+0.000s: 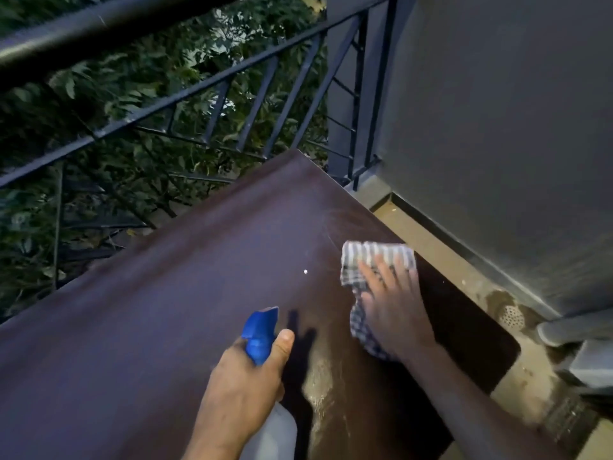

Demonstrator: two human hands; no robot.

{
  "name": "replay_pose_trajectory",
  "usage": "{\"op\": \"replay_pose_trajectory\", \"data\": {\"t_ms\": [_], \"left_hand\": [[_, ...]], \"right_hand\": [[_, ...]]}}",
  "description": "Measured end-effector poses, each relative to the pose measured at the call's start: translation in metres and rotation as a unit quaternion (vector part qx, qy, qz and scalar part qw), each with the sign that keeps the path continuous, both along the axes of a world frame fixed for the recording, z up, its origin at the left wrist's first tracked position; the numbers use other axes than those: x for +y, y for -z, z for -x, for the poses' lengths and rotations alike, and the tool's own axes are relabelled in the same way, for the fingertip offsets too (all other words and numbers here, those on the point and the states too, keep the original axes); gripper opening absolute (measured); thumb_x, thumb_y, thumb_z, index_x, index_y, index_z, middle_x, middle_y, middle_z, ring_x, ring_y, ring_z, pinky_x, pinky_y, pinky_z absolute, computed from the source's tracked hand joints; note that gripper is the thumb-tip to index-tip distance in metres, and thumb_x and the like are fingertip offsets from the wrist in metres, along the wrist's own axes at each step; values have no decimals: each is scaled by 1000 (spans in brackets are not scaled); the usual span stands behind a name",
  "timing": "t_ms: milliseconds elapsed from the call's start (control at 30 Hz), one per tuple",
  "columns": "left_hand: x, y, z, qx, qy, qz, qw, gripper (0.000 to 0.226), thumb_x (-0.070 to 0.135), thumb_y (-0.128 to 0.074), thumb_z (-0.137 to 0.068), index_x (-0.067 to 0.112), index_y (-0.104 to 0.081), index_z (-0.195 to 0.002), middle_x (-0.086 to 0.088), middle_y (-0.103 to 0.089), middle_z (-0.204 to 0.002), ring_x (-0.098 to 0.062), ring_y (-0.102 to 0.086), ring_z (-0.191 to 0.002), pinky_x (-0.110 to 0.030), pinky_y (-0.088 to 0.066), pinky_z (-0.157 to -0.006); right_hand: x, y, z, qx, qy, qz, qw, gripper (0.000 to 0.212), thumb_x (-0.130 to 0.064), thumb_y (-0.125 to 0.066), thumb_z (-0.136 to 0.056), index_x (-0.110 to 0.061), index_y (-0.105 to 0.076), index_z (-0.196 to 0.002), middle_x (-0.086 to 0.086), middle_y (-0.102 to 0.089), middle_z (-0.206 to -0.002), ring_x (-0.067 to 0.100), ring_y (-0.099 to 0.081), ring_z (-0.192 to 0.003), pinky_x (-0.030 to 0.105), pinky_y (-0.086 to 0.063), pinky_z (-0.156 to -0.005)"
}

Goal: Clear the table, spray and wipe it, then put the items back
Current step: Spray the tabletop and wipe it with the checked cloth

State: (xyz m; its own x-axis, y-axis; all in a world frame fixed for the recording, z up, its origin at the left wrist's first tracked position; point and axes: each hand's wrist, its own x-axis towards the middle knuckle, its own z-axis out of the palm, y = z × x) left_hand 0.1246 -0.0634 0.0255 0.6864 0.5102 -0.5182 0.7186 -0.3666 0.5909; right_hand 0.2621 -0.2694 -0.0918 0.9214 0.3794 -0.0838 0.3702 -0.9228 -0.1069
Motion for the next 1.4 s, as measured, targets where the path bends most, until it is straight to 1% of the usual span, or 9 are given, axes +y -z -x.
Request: {"op": "replay_pose_trajectory", "data": {"t_ms": [167, 467, 667, 767, 967, 1100, 1233, 1300, 1400], "left_hand": [[4, 3, -30, -6, -24, 23, 999, 65, 69, -49, -85, 8, -67, -77, 5, -73, -57, 2, -64, -50, -27, -44, -61], [10, 15, -75, 29, -37, -17, 999, 75, 75, -47, -87, 6, -69, -69, 10, -73, -56, 1, -62, -49, -24, -40, -56], [9, 26, -77, 24, -63, -17, 998, 75, 74, -48, -87, 5, -71, -70, 11, -69, -51, -2, -62, -50, -26, -40, -56], [6, 26, -75, 14, -72, -21, 997, 74, 73, -49, -88, 4, -70, -71, 14, -68, -51, -2, -62, -50, -25, -40, -56], [1, 20, -70, 7, -76, 3, 997, 66, 70, -52, -87, 7, -68, -73, 6, -73, -55, -9, -68, -60, -28, -46, -62], [-3, 12, -57, -9, -69, 13, 997, 62, 71, -52, -84, 11, -63, -72, -2, -73, -59, -16, -70, -66, -31, -50, -67], [-6, 5, -37, -19, -53, 12, 998, 60, 72, -53, -81, 13, -57, -69, -3, -69, -64, -24, -66, -69, -33, -47, -66], [-6, 4, -28, -17, -37, 12, 999, 63, 71, -52, -84, 11, -63, -71, -2, -72, -62, -15, -69, -66, -30, -47, -63], [-6, 1, -20, -9, -14, 3, 1000, 66, 69, -51, -87, 7, -67, -69, 6, -71, -53, 1, -64, -50, -24, -43, -57]], "right_hand": [[-8, 7, 33, 21, -48, -40, 998, 62, -43, -37, -96, -23, -31, -154, 8, -32, -161, 34, -15, -153, 59, -22, -119], [49, -2, -124, -15, -4, -82, 997, 58, -35, -37, -98, -18, -36, -154, 12, -31, -162, 37, -21, -150, 53, -7, -124], [97, 0, -169, -7, -86, -52, 995, 58, -39, -35, -103, -26, -23, -158, 6, -20, -166, 33, -9, -154, 50, 1, -124], [104, -2, -151, -2, -180, -60, 982, 57, -38, -33, -104, -30, -20, -158, 1, -19, -166, 30, -8, -154, 48, 1, -125], [76, -4, -59, 47, -341, -166, 924, 61, -26, -53, -88, -30, -44, -148, -2, -37, -159, 26, -18, -153, 46, -10, -125], [33, -3, 0, 74, -366, -170, 912, 70, -41, -59, -82, -33, -41, -149, -6, -32, -161, 23, -13, -154, 43, -4, -125], [-11, 7, 55, 51, -365, -149, 918, 62, -47, -49, -95, -45, -27, -153, -11, -15, -167, 18, -11, -154, 37, -6, -124], [-22, 8, 61, 60, -326, -148, 932, 65, -37, -52, -93, -46, -29, -153, -14, -21, -165, 13, -12, -154, 36, -9, -125], [-9, 2, 35, 79, -267, -160, 947, 52, -26, -55, -87, -37, -53, -138, -10, -47, -149, 19, -28, -149, 43, -14, -125]]}}
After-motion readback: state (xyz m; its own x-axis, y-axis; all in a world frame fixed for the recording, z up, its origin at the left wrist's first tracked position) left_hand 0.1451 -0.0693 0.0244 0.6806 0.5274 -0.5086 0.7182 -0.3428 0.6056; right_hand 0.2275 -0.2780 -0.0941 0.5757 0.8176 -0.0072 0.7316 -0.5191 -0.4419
